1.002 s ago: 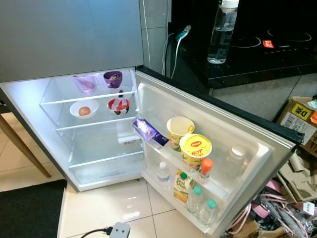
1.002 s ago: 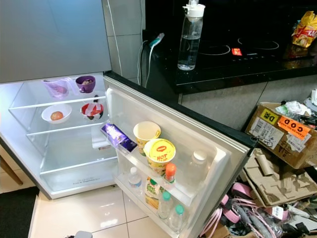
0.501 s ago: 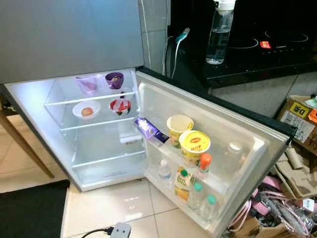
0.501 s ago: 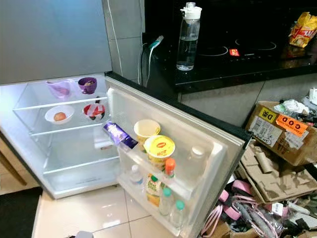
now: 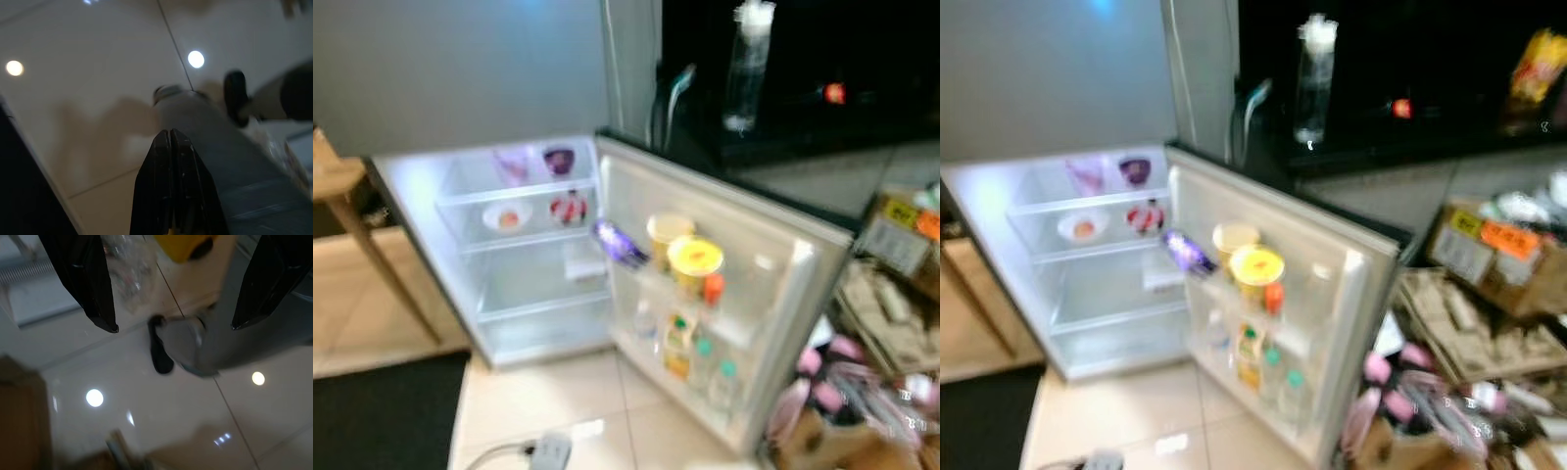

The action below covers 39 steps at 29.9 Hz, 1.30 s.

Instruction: Restocking fridge

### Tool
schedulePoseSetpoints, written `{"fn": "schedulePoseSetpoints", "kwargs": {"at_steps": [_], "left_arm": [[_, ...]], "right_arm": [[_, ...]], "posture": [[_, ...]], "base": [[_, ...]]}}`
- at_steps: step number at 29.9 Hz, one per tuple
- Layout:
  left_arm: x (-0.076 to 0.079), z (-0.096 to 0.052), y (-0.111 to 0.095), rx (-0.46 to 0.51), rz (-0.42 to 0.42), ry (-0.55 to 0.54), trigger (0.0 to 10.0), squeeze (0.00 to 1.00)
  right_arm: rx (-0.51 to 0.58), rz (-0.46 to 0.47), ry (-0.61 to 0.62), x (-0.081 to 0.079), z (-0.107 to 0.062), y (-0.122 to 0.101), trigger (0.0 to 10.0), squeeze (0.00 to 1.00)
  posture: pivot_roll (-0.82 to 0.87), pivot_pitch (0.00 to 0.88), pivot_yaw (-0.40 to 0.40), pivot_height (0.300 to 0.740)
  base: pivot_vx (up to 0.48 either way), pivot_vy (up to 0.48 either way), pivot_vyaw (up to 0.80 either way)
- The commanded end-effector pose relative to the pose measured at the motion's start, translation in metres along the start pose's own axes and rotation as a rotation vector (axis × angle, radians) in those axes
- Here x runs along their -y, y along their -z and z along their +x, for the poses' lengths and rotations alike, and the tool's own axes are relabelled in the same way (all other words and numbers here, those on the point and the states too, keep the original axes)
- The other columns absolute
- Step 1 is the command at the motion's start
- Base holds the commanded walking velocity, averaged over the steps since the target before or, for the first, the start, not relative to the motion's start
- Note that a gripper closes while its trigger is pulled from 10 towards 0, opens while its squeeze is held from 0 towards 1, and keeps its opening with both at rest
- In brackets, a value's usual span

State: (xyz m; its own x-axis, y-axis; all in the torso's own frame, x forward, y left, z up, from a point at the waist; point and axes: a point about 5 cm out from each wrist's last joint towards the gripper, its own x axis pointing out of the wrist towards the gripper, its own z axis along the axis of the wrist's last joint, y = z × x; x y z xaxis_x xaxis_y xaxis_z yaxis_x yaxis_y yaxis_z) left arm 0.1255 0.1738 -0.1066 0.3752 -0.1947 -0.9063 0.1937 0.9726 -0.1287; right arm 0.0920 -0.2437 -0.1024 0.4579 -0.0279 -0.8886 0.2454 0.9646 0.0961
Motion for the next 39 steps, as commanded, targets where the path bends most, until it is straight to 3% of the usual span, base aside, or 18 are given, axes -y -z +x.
{"fn": "schedulePoseSetpoints", "kwargs": {"at_steps": [1,7,15,24,30,33,37,39], "left_arm": [[-0.003,-0.003,0.015,-0.06,0.003,-0.012,10.0,0.0],[-0.006,-0.003,0.015,-0.061,0.028,-0.03,10.0,0.0],[-0.012,-0.005,0.015,-0.063,0.037,-0.073,10.0,0.0],[-0.013,-0.005,0.014,-0.056,0.025,-0.08,10.0,0.0],[-0.011,-0.004,0.013,-0.053,0.023,-0.075,10.0,0.0],[-0.011,-0.004,0.013,-0.053,0.023,-0.073,10.0,0.0],[-0.011,-0.004,0.014,-0.054,0.024,-0.07,10.0,0.0],[-0.012,-0.005,0.014,-0.055,0.027,-0.07,10.0,0.0]], "right_arm": [[-0.004,-0.007,-0.013,-0.005,0.001,0.001,10.0,0.0],[-0.003,-0.008,-0.012,-0.004,0.001,0.001,10.0,0.0],[0.023,-0.013,-0.018,-0.003,0.001,-0.004,10.0,0.0],[0.037,-0.033,-0.012,-0.001,0.001,-0.007,10.0,0.0],[0.053,-0.044,0.047,0.004,0.0,-0.011,10.0,0.0],[0.08,-0.046,0.073,0.008,0.0,-0.017,10.0,0.0],[0.171,-0.027,0.154,0.019,-0.001,-0.043,10.0,0.0],[0.263,-0.022,0.243,0.031,-0.004,-0.073,10.0,0.0]], "posture": [[-0.09,0.0,0.01,0.74],[-0.09,0.0,0.007,0.74],[-0.09,0.0,0.006,0.74],[-0.09,0.0,0.005,0.74],[-0.09,0.0,0.005,0.74],[-0.09,0.0,0.007,0.74],[-0.09,0.0,0.01,0.74],[-0.09,0.0,0.012,0.74]], "base": [[0.0,0.0,0.0],[0.0,0.0,0.0],[0.0,-0.431,0.0],[0.0,0.0,0.78],[0.0,0.0,0.07],[0.0,0.0,0.0],[0.0,0.0,0.0],[0.0,0.0,0.0]]}}
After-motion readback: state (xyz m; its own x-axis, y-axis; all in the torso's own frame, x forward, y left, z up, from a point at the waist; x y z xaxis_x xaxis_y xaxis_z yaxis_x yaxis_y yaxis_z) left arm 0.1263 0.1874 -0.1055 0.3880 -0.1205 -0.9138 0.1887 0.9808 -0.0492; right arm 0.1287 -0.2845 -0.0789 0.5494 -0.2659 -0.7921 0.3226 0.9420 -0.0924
